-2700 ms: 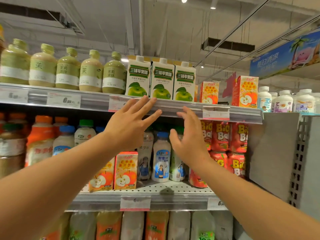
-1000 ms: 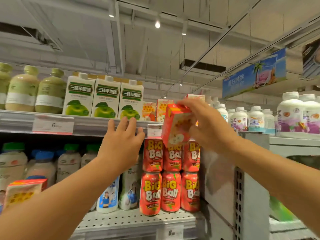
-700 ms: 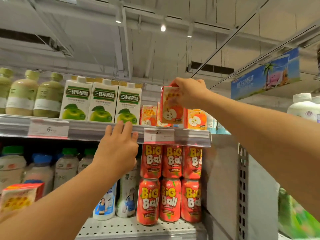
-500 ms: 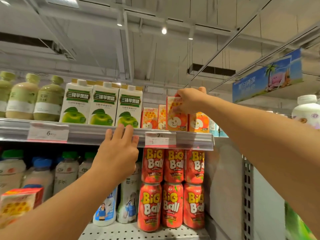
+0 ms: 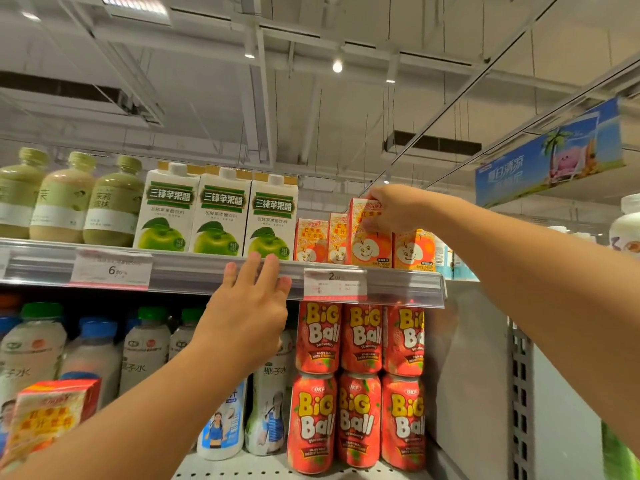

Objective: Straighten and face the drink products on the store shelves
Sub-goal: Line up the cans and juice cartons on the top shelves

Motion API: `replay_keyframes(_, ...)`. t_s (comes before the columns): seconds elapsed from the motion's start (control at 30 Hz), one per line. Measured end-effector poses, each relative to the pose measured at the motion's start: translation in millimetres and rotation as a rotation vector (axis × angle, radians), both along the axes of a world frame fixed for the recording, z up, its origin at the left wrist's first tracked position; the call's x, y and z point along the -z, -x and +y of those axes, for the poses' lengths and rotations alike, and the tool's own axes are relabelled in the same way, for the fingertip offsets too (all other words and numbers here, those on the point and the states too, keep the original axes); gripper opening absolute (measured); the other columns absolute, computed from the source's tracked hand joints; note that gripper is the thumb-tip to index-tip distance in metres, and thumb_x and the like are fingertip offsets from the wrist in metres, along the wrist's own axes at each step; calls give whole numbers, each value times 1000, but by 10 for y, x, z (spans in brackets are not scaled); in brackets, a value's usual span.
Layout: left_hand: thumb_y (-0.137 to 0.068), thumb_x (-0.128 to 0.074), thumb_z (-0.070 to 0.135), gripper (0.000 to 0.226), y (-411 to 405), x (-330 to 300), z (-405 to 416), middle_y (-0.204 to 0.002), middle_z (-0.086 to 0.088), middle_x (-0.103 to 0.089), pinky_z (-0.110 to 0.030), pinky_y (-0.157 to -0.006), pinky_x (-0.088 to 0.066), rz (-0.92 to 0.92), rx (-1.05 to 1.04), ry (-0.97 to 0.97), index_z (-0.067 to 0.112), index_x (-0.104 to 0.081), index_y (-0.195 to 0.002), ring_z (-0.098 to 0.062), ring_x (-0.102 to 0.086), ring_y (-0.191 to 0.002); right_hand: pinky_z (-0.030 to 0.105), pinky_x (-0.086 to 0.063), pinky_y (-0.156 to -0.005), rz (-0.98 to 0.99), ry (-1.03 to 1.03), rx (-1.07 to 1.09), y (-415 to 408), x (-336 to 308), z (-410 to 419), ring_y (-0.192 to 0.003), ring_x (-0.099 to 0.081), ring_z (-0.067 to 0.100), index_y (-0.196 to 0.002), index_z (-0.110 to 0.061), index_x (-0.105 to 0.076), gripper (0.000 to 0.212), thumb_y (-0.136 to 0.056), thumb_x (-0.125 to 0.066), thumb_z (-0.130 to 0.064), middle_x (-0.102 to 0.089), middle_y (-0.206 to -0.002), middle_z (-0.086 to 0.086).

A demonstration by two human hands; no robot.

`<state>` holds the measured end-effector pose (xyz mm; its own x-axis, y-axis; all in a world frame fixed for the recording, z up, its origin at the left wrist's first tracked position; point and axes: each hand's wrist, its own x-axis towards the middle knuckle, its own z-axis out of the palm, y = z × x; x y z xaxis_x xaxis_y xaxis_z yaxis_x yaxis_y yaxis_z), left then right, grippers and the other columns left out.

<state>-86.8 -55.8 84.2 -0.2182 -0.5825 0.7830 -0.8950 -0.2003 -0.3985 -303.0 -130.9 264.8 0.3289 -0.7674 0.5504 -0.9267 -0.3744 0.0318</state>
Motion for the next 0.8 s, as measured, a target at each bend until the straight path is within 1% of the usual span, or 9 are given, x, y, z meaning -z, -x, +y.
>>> replay_keyframes(0.1, -94, -50, 31, 74, 4, -18, 53, -160, -19, 5, -57, -117, -4, 13, 11, -52, 11, -9, -153, -41, 7, -146, 50, -27, -112, 73, 156, 41, -56, 79, 60, -126, -49, 27, -140, -21, -41, 51, -94, -58, -36, -57, -132, 5)
replay_keyframes(0.17, -92, -51, 30, 78, -20, -48, 145, -161, -14, 8, -52, -118, -1, 31, 56, -98, 15, -7, -154, -36, 10, -147, 49, -9, -118, -28, 335, -91, -168, 247, 208, -142, -28, 26, -147, -21, -34, 61, -91, -58, -13, -42, -149, 4)
replay_keyframes(0.23, -89, -52, 30, 80, -108, -64, 277, -162, -10, 10, -46, -118, 5, 45, 143, -139, 21, -8, -155, -29, 13, -148, 48, -19, -116, -190, 438, -281, -335, 558, 455, -138, -33, 26, -142, -20, -43, 64, -84, -57, 3, -47, -144, 3)
replay_keyframes(0.3, -85, -55, 26, 77, -325, -69, 454, -163, -10, 0, -44, -117, 7, -11, 266, -114, 22, -20, -153, -26, 7, -149, 47, -35, -109, -203, 497, -455, -513, 1002, 717, -126, -46, 26, -131, -17, -54, 52, -82, -60, 1, -57, -131, 5)
replay_keyframes(0.37, -78, -61, 18, 73, -694, -76, 658, -159, -12, -22, -46, -118, -3, -58, 325, -18, 19, -38, -147, -29, -13, -148, 40, -41, -102, -162, 453, -615, -714, 1503, 960, -117, -52, 22, -123, -14, -60, 42, -83, -63, -3, -62, -121, 4)
replay_keyframes(0.43, -75, -63, 12, 70, -1186, -81, 860, -154, -13, -34, -44, -114, -13, 42, 304, 55, 18, -45, -143, -31, -25, -144, 31, -42, -99, -117, 317, -686, -977, 1967, 1168, -114, -52, 17, -122, -14, -61, 38, -84, -62, -7, -62, -118, 1)
replay_keyframes(0.57, -85, -49, 22, 66, -2289, -67, 1059, -159, -11, -23, -47, -119, -12, 160, 165, 43, 19, -33, -149, -29, -15, -147, 23, -31, -106, -2, 70, -645, -1738, 2533, 1389, -128, -40, 10, -136, -22, -49, 45, -91, -55, -23, -51, -136, -5)
replay_keyframes(0.67, -92, -47, 30, 67, -2772, 39, 1021, -163, -4, -5, -45, -120, -7, 139, 111, -65, 26, -20, -153, -23, -2, -150, 30, -30, -110, 26, -20, -559, -2355, 2682, 1397, -134, -31, 14, -143, -21, -39, 52, -93, -52, -26, -41, -145, -3)
replay_keyframes(0.8, -81, -54, 23, 81, -2760, 104, 927, -163, -2, 4, -50, -120, -5, 186, 137, -68, 25, -17, -154, -22, 5, -150, 45, -42, -102, 97, -121, -330, -2970, 2787, 1276, -128, -34, 25, -114, -13, -50, 31, -85, -55, -24, -35, -142, 5)
